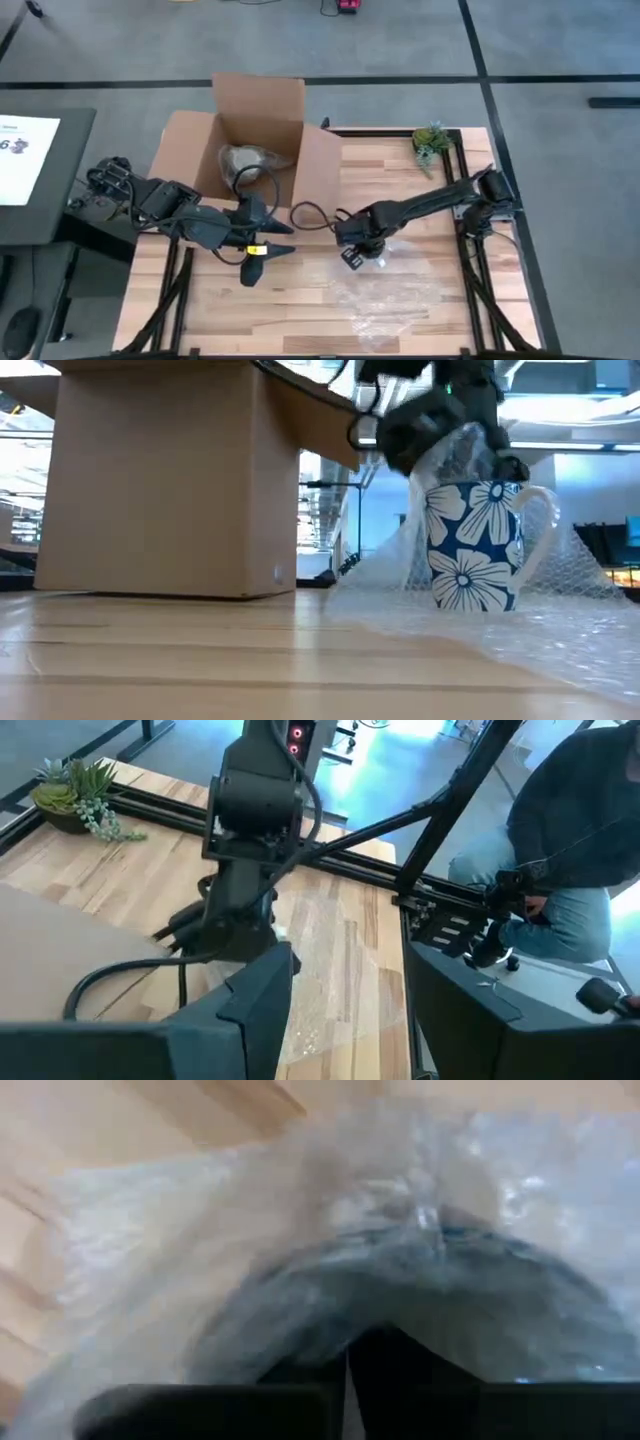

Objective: Wrap mug
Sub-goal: Wrap the blue patterned mug with the bubble wrap

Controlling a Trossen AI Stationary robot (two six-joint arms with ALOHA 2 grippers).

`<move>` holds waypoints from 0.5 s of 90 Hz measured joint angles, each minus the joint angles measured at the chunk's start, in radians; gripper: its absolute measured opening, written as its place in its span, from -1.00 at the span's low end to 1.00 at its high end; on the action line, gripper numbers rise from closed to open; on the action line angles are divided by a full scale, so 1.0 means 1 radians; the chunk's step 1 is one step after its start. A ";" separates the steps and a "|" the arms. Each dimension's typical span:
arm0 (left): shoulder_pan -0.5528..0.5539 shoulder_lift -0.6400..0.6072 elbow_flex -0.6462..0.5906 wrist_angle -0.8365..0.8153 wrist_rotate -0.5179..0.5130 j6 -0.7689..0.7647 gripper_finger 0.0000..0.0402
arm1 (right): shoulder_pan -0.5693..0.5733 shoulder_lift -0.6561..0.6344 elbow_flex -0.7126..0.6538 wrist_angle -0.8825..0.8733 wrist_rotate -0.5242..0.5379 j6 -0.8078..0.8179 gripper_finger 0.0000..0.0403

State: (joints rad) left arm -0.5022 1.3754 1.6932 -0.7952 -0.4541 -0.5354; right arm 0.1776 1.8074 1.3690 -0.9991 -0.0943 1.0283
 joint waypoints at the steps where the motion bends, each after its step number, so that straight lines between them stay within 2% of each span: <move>1: 0.000 0.000 0.000 0.000 0.000 0.000 -0.13 | 0.000 -0.004 0.005 -0.008 0.002 0.002 -0.97; 11: 0.000 0.000 0.000 0.000 0.000 -0.001 -0.13 | 0.014 -0.057 0.061 -0.069 0.044 0.010 -0.85; 28: 0.000 0.000 0.000 -0.001 0.000 -0.001 -0.13 | 0.092 -0.180 0.119 -0.122 0.123 0.081 -0.50; 45: 0.000 0.000 0.000 -0.001 0.000 0.000 -0.13 | 0.283 -0.282 0.120 -0.093 0.154 0.204 -0.21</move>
State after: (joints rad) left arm -0.5026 1.3754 1.6929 -0.7963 -0.4541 -0.5357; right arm 0.4603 1.5253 1.4891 -1.0916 0.0601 1.2321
